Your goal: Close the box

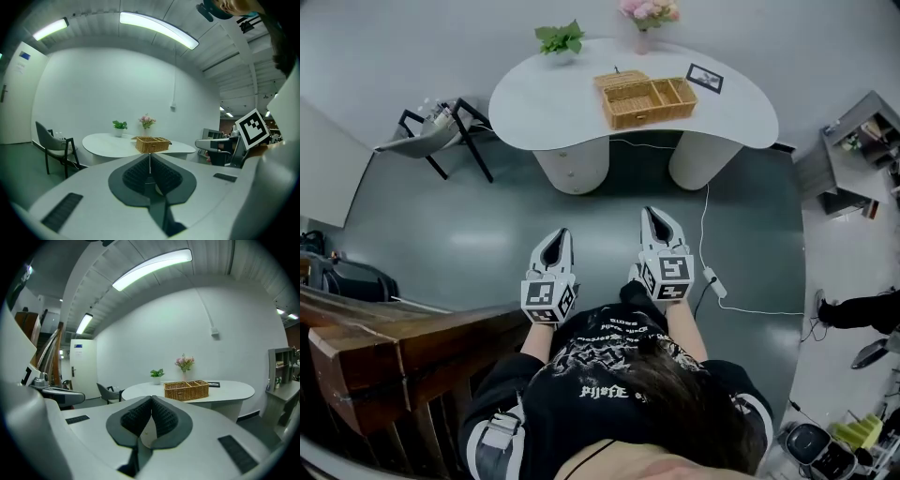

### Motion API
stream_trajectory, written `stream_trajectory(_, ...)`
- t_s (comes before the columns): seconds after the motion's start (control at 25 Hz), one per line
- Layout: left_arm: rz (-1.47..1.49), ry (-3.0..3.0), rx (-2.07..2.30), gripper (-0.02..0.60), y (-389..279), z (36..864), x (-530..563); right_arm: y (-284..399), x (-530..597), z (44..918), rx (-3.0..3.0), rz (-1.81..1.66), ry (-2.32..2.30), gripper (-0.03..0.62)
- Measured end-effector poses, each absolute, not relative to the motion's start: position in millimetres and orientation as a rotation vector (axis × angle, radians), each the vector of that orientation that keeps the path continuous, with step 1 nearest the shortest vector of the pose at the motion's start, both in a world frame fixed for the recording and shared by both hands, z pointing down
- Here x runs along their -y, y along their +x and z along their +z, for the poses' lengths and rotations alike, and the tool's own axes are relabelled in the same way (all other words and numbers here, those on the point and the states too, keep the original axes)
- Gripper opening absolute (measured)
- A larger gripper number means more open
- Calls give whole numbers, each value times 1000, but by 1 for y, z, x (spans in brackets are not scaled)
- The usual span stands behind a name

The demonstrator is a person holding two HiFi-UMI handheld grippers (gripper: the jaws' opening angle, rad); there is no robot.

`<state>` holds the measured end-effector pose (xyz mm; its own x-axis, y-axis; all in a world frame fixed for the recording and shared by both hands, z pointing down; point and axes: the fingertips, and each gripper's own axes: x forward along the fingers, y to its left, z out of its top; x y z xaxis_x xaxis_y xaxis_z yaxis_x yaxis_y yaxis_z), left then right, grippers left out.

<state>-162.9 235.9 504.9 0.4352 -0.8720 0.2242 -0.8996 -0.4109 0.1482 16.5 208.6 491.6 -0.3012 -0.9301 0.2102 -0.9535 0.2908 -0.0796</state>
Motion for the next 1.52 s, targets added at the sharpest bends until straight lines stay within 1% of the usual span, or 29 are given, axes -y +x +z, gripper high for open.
stream_trajectory(0.52,72,2366,1574,28,-81,499,-149,91,-104,478,2500,240,1665,23)
stream_trajectory(0.8,47,2339,1634,28,-44,500,-122,115,-65,466,2567,162,1559,23)
stream_trajectory(0.96,42,2327,1654,28,-37,500,-115,123,-52,457,2588,137,1544,23)
stream_trajectory(1.2,27,2320,1646,28,-34,503,-97,123,-42,467,2587,194,1540,23)
stream_trajectory(1.52,55,2348,1597,28,-38,505,-34,115,1,469,2552,253,1570,25)
